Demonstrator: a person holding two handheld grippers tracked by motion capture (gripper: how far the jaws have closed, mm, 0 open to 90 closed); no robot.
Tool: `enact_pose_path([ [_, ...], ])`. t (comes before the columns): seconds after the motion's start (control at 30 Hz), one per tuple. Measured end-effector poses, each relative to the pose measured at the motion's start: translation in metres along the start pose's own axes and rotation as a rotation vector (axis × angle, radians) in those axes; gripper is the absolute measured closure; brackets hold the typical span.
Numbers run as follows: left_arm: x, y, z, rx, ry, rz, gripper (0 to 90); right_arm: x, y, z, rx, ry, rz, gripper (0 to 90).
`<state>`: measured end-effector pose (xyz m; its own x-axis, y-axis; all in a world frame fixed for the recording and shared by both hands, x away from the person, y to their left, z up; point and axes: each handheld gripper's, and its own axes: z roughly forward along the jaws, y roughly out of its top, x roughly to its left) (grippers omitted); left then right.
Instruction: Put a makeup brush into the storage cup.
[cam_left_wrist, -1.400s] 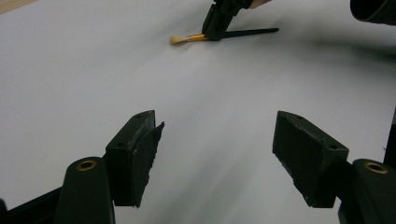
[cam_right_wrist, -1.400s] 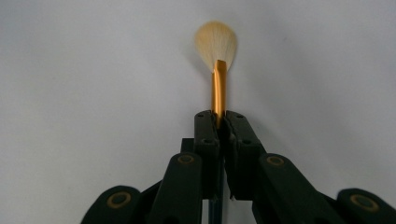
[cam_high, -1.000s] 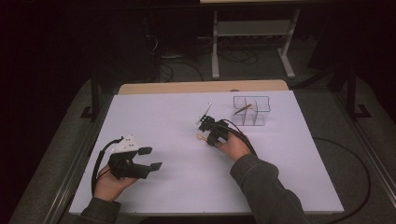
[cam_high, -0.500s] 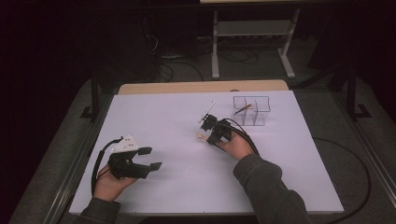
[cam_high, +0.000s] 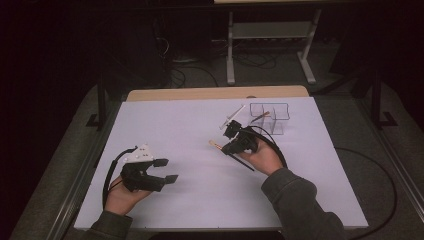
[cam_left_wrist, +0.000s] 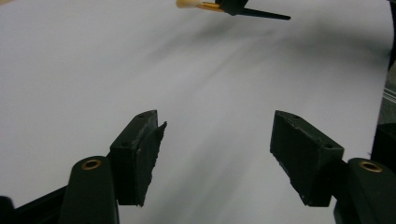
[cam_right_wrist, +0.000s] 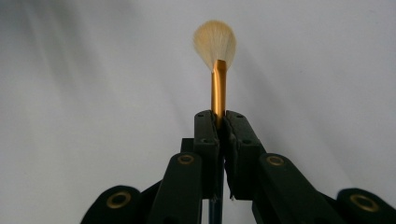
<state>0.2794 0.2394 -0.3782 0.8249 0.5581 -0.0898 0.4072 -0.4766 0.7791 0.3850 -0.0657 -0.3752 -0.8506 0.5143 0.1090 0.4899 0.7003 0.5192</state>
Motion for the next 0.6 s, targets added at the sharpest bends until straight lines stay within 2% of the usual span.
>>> enact_pose_path([
  [0.03, -0.001, 0.001, 0.001, 0.002, -0.003, 0.010, 33.3, 0.001, -0.001, -0.002, -0.004, 0.007, 0.000, 83.6],
  [0.2, -0.005, 0.006, 0.005, -0.005, -0.024, 0.005, 33.5, 0.004, -0.006, -0.011, -0.035, 0.038, -0.008, 83.5],
  [0.53, -0.011, 0.019, 0.011, 0.006, -0.042, 0.033, 33.9, 0.009, -0.017, -0.021, -0.069, 0.067, -0.032, 83.5],
  [0.6, -0.012, 0.022, 0.012, 0.006, -0.047, 0.027, 33.9, 0.009, -0.019, -0.023, -0.075, 0.070, -0.040, 83.6],
])
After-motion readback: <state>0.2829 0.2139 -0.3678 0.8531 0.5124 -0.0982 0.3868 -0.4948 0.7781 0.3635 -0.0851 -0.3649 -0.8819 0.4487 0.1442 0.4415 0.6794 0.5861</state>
